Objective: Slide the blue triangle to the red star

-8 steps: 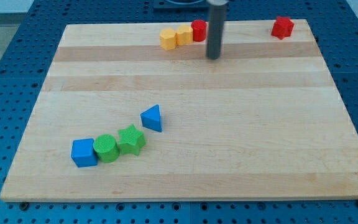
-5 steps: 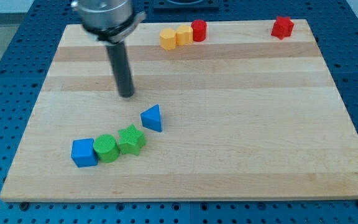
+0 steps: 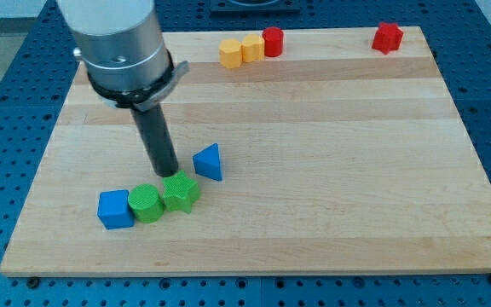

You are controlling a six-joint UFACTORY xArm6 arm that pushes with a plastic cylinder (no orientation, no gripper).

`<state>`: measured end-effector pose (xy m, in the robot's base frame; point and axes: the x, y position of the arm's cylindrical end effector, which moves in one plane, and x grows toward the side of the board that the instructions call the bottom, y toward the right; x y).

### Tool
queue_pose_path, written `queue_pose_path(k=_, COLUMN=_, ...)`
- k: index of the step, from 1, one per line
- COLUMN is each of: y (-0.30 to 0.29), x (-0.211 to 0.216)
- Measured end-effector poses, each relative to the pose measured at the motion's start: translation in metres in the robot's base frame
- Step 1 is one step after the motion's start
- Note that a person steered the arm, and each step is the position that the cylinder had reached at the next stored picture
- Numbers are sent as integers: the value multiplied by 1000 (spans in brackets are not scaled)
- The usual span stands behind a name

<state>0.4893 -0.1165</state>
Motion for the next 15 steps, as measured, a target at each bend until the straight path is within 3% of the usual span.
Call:
queue_pose_path(k=6, y=120, x=5)
queue_pose_path(k=15, y=209, x=-67)
